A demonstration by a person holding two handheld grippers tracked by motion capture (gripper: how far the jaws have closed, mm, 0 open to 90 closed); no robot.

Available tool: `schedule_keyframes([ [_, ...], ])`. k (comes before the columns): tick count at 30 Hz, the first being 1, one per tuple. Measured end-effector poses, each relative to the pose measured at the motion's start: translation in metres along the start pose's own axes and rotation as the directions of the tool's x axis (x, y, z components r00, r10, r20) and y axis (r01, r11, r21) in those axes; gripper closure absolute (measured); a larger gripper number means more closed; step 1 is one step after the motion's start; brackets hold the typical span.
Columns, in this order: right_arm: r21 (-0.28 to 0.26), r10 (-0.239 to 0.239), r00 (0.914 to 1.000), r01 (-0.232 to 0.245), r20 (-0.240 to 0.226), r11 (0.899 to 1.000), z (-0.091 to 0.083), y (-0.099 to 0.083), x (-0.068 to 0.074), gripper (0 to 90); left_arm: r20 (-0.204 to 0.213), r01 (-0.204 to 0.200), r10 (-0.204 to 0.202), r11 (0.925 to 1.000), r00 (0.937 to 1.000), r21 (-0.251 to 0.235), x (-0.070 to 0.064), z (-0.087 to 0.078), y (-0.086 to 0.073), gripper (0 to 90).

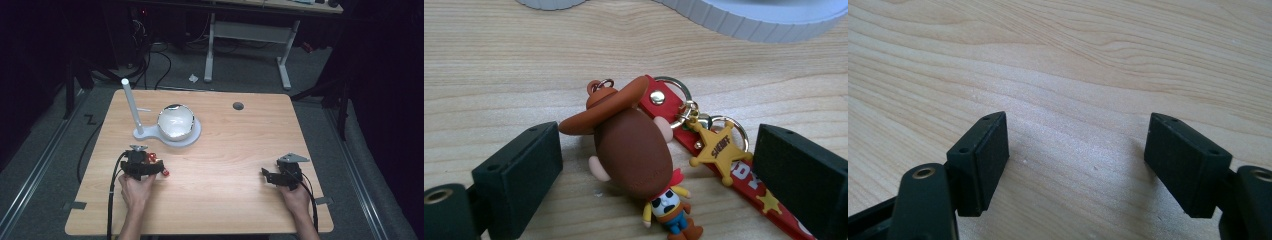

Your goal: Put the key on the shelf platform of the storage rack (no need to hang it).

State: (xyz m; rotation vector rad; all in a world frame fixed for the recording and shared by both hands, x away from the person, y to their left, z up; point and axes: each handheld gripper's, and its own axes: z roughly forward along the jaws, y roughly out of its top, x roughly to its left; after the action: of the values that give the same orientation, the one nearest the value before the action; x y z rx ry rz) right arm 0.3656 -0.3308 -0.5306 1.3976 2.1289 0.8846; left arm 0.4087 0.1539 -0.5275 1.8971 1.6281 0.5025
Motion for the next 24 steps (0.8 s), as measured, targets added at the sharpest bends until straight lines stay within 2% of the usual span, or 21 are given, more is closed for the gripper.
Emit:
schedule_keyframes([
  [6, 0.0, 0.0, 1.0, 0.0, 0.0, 1.0, 0.0, 0.0, 0.0, 25.8, -0.012, 0.013, -0.013, 0.9999, 0.9998, -0.001, -0.0002, -0.0003, 0.001, 10.0],
  [14, 0.0, -0.001, 1.0, 0.001, 0.0, 1.0, 0.0, 0.0, 0.0, 25.7, -0.005, 0.013, -0.013, 0.9999, 0.9999, -0.004, 0.0022, -0.0034, 0.0011, 17.6],
  [15, 0.0, 0.0, 1.0, 0.0, 0.0, 1.0, 0.0, 0.0, 0.0, 25.8, 0.01, 0.016, -0.016, 0.9998, 0.9998, -0.01, 0.003, -0.0047, 0.0013, 22.2],
  [16, 0.0, -0.001, 1.0, 0.001, 0.0, 1.0, 0.0, 0.0, 0.0, 25.8, -0.004, 0.005, -0.005, 0.9999, 1.0, -0.014, 0.003, -0.0057, 0.0011, 29.6],
  [17, 0.0, 0.0, 1.0, 0.0, 0.0, 1.0, 0.0, 0.0, 0.0, 25.7, 0.004, 0.008, -0.008, 0.9998, 1.0, -0.016, 0.0038, -0.0058, 0.0007, 32.5],
  [23, 0.0, -0.001, 1.0, 0.001, -0.001, 1.0, 0.0, 0.0, 0.0, 25.8, 0.025, 0.002, -0.002, 0.9999, 0.9997, -0.016, 0.0059, -0.0068, 0.0008, 38.8],
  [24, 0.0, -0.001, 1.0, 0.001, 0.0, 1.0, 0.0, 0.0, 0.0, 25.8, 0.043, 0.009, -0.008, 0.9996, 0.9991, -0.025, 0.0066, -0.0071, 0.0007, 42.3],
])
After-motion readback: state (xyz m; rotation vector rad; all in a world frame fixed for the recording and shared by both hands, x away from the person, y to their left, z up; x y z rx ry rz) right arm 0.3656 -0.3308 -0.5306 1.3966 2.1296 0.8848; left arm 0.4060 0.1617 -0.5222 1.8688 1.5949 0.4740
